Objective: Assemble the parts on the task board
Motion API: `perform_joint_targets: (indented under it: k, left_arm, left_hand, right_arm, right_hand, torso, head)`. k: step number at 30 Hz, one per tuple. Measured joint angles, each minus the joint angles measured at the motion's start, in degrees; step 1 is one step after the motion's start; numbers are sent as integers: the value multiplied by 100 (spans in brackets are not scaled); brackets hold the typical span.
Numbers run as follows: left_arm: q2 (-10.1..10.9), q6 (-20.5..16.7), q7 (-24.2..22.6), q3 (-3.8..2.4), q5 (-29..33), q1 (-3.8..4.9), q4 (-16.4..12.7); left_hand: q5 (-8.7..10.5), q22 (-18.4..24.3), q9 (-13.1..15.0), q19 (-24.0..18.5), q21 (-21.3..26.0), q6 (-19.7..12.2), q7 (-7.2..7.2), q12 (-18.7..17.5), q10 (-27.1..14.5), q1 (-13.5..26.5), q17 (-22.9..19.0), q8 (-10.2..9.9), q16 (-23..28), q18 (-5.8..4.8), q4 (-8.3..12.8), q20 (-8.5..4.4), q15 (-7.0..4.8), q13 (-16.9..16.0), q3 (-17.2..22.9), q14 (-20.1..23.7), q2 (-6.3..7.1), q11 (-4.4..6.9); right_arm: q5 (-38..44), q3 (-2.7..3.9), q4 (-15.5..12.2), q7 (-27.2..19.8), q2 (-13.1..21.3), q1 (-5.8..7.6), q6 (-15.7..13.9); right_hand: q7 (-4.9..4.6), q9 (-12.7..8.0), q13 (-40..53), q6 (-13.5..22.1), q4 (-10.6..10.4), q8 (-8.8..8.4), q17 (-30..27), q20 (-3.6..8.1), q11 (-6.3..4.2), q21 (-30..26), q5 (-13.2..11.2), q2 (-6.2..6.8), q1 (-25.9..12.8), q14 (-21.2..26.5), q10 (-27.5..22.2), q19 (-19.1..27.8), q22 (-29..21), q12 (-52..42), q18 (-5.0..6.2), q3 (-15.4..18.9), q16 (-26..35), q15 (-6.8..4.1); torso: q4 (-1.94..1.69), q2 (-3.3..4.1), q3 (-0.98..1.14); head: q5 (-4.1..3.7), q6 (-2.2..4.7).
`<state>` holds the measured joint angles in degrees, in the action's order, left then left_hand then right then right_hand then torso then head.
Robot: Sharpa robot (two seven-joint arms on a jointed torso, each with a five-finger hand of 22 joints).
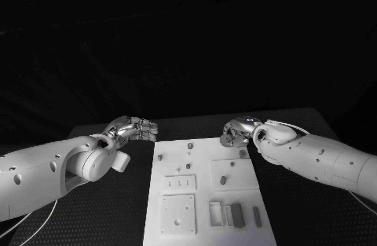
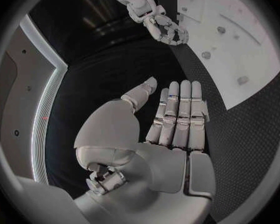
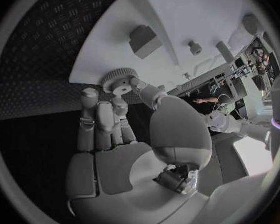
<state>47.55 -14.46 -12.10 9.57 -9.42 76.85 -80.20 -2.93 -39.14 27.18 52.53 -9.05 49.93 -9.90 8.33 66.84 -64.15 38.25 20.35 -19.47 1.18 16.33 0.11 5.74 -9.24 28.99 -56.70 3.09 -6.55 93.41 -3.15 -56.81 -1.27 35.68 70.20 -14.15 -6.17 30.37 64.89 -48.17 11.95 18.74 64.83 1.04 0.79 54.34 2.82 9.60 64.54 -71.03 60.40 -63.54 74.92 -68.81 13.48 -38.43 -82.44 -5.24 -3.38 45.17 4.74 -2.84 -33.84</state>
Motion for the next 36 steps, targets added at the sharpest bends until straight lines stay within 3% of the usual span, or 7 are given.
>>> perform_joint_targets:
  k: [10,21,36]
  left_arm:
    - [6,-3,26,0,-2,0,-10]
    - [22,-5,43,0,-5,0,-33]
    - [54,-7,50,0,-8,0,-62]
  left_hand:
    - [0,1,0,0,0,0,0,0,0,0,5,0,0,0,0,0,0,-1,0,0,0,0]
    - [0,2,0,0,0,0,0,0,0,0,4,0,0,0,0,0,0,-4,0,0,0,0]
    - [0,-3,1,0,0,0,0,0,0,0,8,0,0,0,0,0,0,-3,0,0,0,0]
  right_arm:
    - [-20,-3,-15,-45,14,-17,-63]
    - [-43,-17,-78,-49,54,-38,-190]
    - [311,-59,-614,69,212,-3,-406]
  right_hand:
    - [0,5,-14,0,102,-3,-15,-1,-20,25,-18,-210,-60,8,21,1,0,1,0,22,-29,-7]
    - [0,5,-29,0,120,-18,-29,-3,-40,26,-18,-231,-82,-13,42,0,0,1,-1,37,-49,-27]
    - [46,87,-52,-46,150,43,-19,-4,-59,26,-17,-229,-80,-58,65,-1,-1,1,20,23,-75,-67]
  torso:
    - [4,-1,2]
    - [2,0,1]
    - [3,1,-4]
  head:
    - [8,-3]
    - [4,15]
    - [9,30]
